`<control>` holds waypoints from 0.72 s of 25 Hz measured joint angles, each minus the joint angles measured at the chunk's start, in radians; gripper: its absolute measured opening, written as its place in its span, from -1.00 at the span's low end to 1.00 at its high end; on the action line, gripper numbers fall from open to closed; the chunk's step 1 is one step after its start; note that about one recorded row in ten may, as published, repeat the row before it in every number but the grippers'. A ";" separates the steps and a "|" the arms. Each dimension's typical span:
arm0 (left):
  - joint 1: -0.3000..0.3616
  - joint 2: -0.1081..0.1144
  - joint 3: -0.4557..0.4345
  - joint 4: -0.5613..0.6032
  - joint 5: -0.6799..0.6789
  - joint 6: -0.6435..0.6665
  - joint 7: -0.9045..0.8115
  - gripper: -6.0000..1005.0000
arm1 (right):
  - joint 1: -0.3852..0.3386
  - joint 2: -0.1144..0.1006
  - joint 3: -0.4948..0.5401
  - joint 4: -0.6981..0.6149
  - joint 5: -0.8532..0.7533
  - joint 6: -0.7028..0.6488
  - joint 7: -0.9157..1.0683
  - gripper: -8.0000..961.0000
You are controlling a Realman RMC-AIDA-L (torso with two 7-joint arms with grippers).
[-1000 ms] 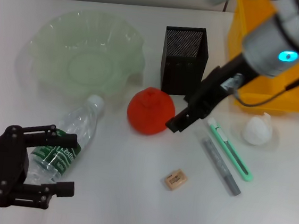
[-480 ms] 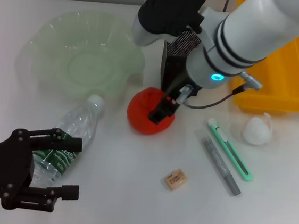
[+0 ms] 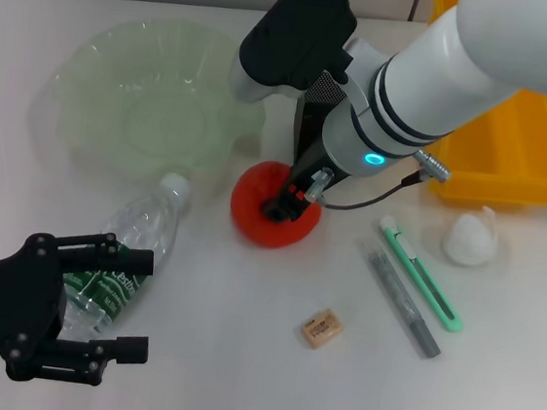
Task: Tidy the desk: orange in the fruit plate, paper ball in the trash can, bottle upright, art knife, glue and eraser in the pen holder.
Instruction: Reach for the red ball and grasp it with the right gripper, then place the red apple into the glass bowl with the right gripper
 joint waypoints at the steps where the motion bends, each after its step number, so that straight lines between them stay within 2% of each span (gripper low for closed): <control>1: 0.000 0.000 0.000 0.000 0.000 0.000 0.000 0.59 | -0.001 0.000 0.000 -0.002 0.000 -0.002 0.000 0.10; 9: 0.001 0.000 0.000 -0.001 0.000 0.000 0.000 0.59 | -0.010 -0.001 0.007 -0.049 -0.001 -0.064 -0.008 -0.43; 11: 0.003 0.000 0.000 -0.001 0.000 0.000 0.000 0.59 | -0.015 -0.004 0.016 -0.086 -0.003 -0.105 -0.017 -0.46; 12: 0.004 0.002 0.000 -0.001 0.000 0.001 0.000 0.59 | -0.023 -0.005 0.044 -0.144 -0.004 -0.178 -0.039 -0.47; 13: 0.004 0.002 0.000 -0.001 0.000 0.001 0.000 0.59 | -0.023 -0.005 0.044 -0.144 -0.004 -0.178 -0.039 -0.48; 16: 0.006 0.003 0.000 -0.001 0.000 0.001 0.000 0.59 | -0.032 -0.005 0.139 -0.248 -0.004 -0.287 -0.077 -0.52; 17: 0.007 0.003 0.000 -0.001 0.000 0.001 0.000 0.59 | -0.036 -0.004 0.205 -0.318 -0.001 -0.327 -0.096 -0.54; 18: 0.007 0.003 0.000 -0.001 0.000 0.001 0.000 0.59 | -0.036 -0.004 0.205 -0.318 -0.001 -0.327 -0.096 -0.55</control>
